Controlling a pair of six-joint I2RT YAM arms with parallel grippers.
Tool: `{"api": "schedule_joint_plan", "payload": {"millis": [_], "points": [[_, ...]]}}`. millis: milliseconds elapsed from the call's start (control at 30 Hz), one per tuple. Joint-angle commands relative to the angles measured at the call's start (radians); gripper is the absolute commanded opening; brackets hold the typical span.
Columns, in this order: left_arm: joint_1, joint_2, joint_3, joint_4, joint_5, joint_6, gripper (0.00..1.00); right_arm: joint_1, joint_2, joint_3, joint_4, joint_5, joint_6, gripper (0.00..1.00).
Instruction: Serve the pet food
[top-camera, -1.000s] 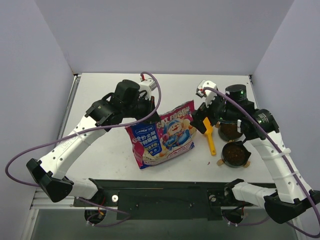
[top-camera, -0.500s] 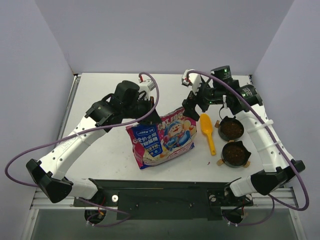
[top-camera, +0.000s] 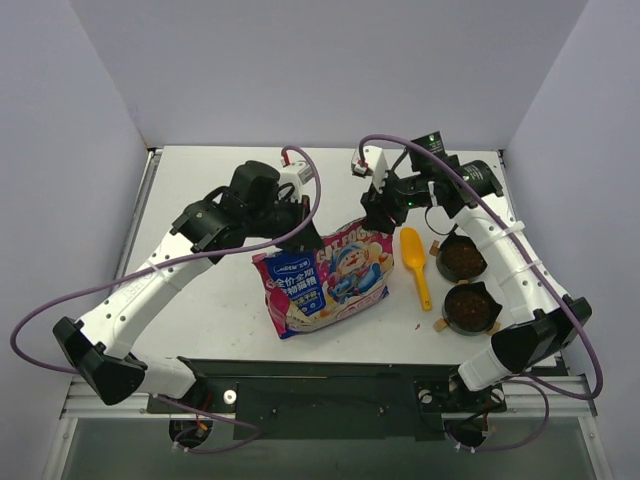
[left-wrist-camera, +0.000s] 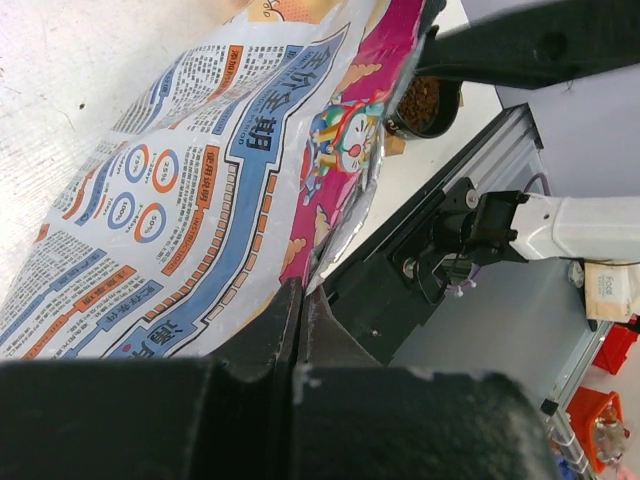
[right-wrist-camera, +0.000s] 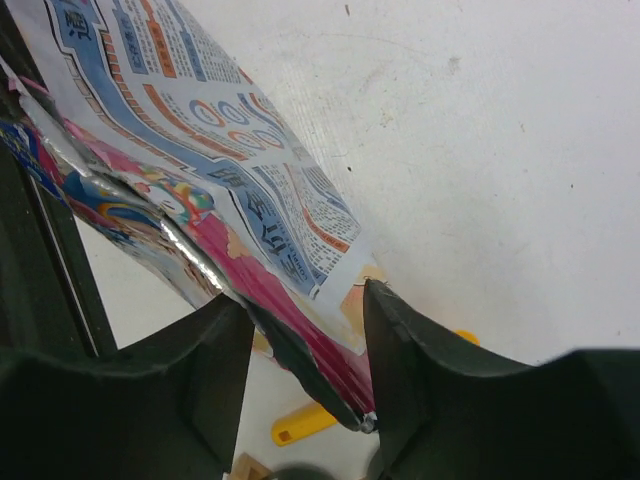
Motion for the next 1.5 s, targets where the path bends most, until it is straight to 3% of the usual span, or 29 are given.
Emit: {"api": "schedule_joint_plan", "payload": {"millis": [0, 33, 100, 300, 567, 633, 767, 867, 933, 1000, 1200, 1233, 1267, 1300, 1333, 1367, 1467], "points": [[0.004, 0.023, 0.105, -0.028, 0.041, 0.069, 0.0, 0.0, 0.001, 0.009, -0.033, -0.052, -0.022, 0.34], [0.004, 0.024, 0.115, -0.057, 0.026, 0.098, 0.0, 0.0, -0.005, -0.002, -0.036, -0.046, -0.028, 0.19], [0.006, 0.029, 0.129, -0.09, -0.015, 0.13, 0.0, 0.002, -0.03, -0.031, -0.036, -0.009, -0.031, 0.0], [0.003, 0.052, 0.153, -0.055, -0.069, 0.129, 0.0, 0.009, -0.215, -0.137, -0.021, 0.291, 0.145, 0.0], [0.006, 0.19, 0.326, -0.071, -0.059, 0.166, 0.0, 0.029, -0.488, -0.326, -0.111, 0.373, 0.325, 0.0], [0.006, 0.199, 0.33, -0.064, -0.053, 0.158, 0.0, 0.04, -0.523, -0.372, -0.098, 0.337, 0.331, 0.0], [0.006, 0.196, 0.322, -0.073, -0.031, 0.129, 0.0, 0.1, -0.496, -0.38, -0.044, 0.442, 0.527, 0.01], [0.004, 0.187, 0.314, -0.078, -0.027, 0.098, 0.0, 0.189, -0.453, -0.332, -0.078, 0.509, 0.552, 0.33], [0.004, 0.182, 0.302, -0.073, -0.025, 0.078, 0.0, 0.238, -0.45, -0.335, -0.049, 0.579, 0.607, 0.46], [0.006, 0.179, 0.294, -0.065, -0.016, 0.063, 0.0, 0.243, -0.432, -0.332, -0.027, 0.578, 0.67, 0.5], [0.006, 0.168, 0.259, -0.012, 0.006, 0.057, 0.0, 0.27, -0.328, -0.289, -0.012, 0.59, 0.679, 0.5], [0.009, 0.168, 0.262, -0.021, -0.023, 0.038, 0.0, 0.281, -0.32, -0.278, -0.015, 0.641, 0.688, 0.35], [0.013, 0.172, 0.283, -0.031, -0.037, 0.023, 0.0, 0.289, -0.306, -0.256, -0.024, 0.728, 0.688, 0.28], [0.027, 0.17, 0.294, -0.045, -0.048, -0.01, 0.09, 0.289, -0.306, -0.246, -0.047, 0.747, 0.681, 0.08], [0.038, 0.162, 0.314, -0.047, -0.06, -0.028, 0.15, 0.29, -0.316, -0.245, -0.056, 0.745, 0.672, 0.0], [0.041, 0.149, 0.319, -0.041, -0.101, -0.063, 0.32, 0.289, -0.324, -0.249, -0.058, 0.744, 0.667, 0.0], [0.058, 0.09, 0.314, -0.042, -0.198, -0.158, 0.53, 0.289, -0.369, -0.284, -0.056, 0.741, 0.638, 0.0]]}}
